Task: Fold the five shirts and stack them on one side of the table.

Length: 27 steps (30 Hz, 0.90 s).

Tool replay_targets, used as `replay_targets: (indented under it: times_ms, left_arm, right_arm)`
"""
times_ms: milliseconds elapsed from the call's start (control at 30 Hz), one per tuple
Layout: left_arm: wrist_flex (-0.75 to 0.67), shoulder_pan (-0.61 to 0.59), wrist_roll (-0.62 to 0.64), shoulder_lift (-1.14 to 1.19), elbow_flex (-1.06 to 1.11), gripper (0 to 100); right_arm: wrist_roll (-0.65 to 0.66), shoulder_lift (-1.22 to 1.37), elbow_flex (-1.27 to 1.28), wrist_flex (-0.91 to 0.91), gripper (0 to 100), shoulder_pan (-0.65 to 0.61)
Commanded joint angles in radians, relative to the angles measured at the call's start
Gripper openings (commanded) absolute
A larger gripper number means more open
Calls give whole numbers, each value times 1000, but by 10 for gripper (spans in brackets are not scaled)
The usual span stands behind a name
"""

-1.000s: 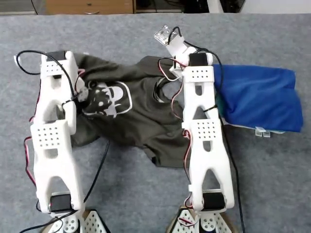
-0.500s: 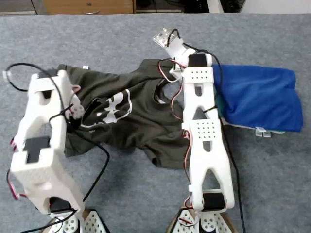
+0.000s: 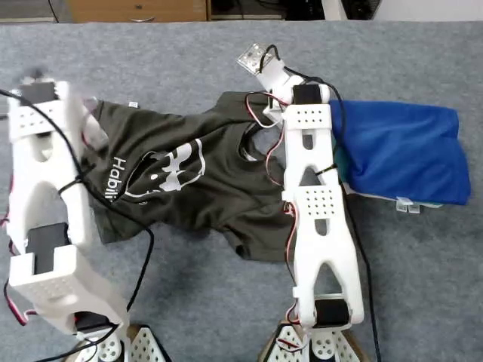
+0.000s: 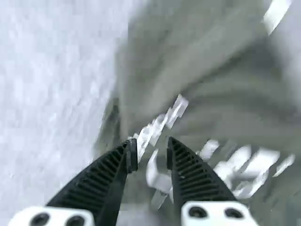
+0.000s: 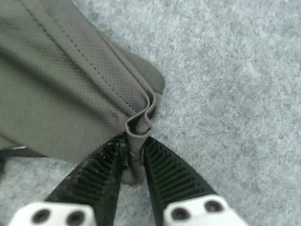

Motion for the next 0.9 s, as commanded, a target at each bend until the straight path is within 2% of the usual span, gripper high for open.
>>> replay_targets:
  times_ms: [0, 33, 133, 367, 533, 700, 867]
  left_arm:
    - [-183, 2, -51, 61, -180, 142]
    - [-216, 17, -87, 110, -230, 160]
    - [-239, 35, -91, 280, -422, 185]
    - [-239, 31, -87, 691, -887, 185]
    - [-261, 31, -89, 918, -1128, 189]
    - [-265, -8, -87, 1035, -1200, 189]
    - [-261, -25, -87, 1038, -1119, 189]
  right_arm:
    - [9, -13, -39, -15, 2, -5]
    - [9, -13, -39, -14, 2, -5]
    - [9, -13, -39, -14, 2, -5]
    - [9, -13, -39, -14, 2, -5]
    - [9, -13, -39, -14, 2, -5]
    - [9, -13, -39, -11, 2, -5]
    - [9, -13, -39, -9, 2, -5]
